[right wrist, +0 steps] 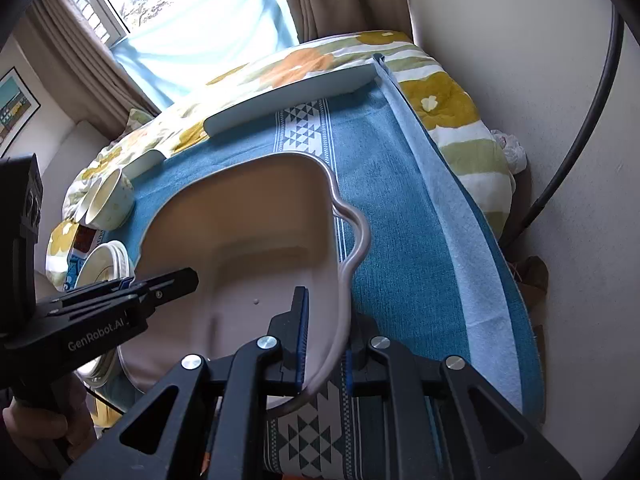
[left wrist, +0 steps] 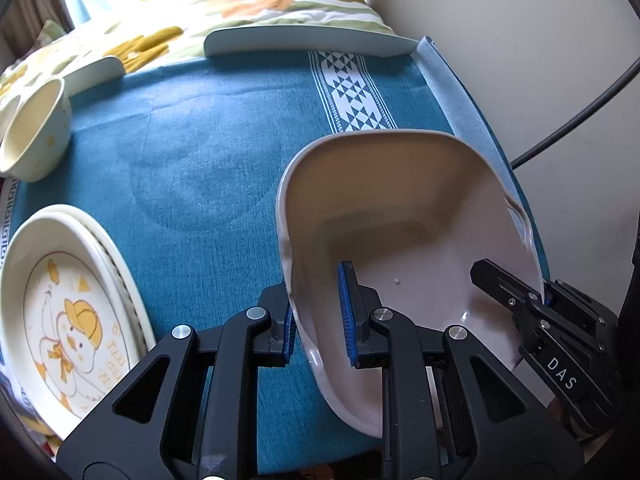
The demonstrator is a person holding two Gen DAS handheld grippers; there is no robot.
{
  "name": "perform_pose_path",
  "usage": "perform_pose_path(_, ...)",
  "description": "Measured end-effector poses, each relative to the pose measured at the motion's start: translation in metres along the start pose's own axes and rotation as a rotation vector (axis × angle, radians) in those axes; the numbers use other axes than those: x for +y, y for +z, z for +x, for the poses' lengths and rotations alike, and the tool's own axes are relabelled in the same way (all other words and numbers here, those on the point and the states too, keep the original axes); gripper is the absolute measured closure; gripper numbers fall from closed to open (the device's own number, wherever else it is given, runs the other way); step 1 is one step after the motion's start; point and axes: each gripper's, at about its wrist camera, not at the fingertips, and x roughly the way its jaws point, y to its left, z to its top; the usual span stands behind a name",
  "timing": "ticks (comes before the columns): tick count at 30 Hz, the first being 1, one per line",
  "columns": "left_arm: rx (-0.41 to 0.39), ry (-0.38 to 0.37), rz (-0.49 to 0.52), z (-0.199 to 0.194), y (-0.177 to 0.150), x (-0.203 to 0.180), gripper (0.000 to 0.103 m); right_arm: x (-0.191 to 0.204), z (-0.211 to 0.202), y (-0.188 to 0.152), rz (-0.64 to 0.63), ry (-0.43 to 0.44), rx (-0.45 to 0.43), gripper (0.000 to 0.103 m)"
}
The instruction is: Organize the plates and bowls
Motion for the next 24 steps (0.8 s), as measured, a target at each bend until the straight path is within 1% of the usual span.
perform_pose_path(8, -0.002, -0.005, 0.032, 0.009, 0.000, 0.006, 0.087, -0.011, 0.009, -0.005, 0.067, 0.023, 0.010, 0.090)
perform_pose_path(11, 0.004, 0.016, 0.053, 0.011, 0.000, 0.003, 0.085, -0.013, 0.011, -0.006, 0.086, 0.026, 0.019, 0.090)
perform_pose_path(12, 0.009, 0.023, 0.059, 0.012, -0.001, 0.002, 0.080, -0.014, 0.012, -0.006, 0.093, 0.027, 0.024, 0.090)
perform_pose_path(14, 0.009, 0.037, 0.068, 0.013, -0.002, 0.001, 0.059, -0.016, 0.013, -0.007, 0.107, 0.035, 0.031, 0.090)
perform_pose_path(15, 0.000, 0.045, 0.071, 0.012, -0.003, 0.000, 0.045, -0.017, 0.014, -0.008, 0.114, 0.035, 0.032, 0.087)
perform_pose_path(16, -0.011, 0.048, 0.072, 0.011, -0.003, 0.000, 0.038, -0.018, 0.015, -0.009, 0.122, 0.032, 0.033, 0.084)
perform_pose_path(17, -0.020, 0.048, 0.071, 0.010, -0.003, 0.001, 0.038, -0.019, 0.015, -0.010, 0.132, 0.034, 0.033, 0.072)
perform_pose_path(18, -0.021, 0.046, 0.070, 0.009, -0.003, 0.001, 0.038, -0.020, 0.014, -0.010, 0.143, 0.041, 0.029, 0.056)
perform_pose_path(19, -0.020, 0.046, 0.069, 0.008, -0.003, 0.001, 0.038, -0.022, 0.013, -0.011, 0.156, 0.046, 0.020, 0.050)
perform_pose_path(20, -0.019, 0.051, 0.069, 0.008, -0.004, 0.002, 0.038, -0.024, 0.011, -0.011, 0.167, 0.052, 0.008, 0.047)
perform_pose_path(24, -0.030, 0.054, 0.055, -0.002, -0.005, 0.004, 0.038, -0.027, 0.001, -0.009, 0.171, 0.052, -0.017, 0.047)
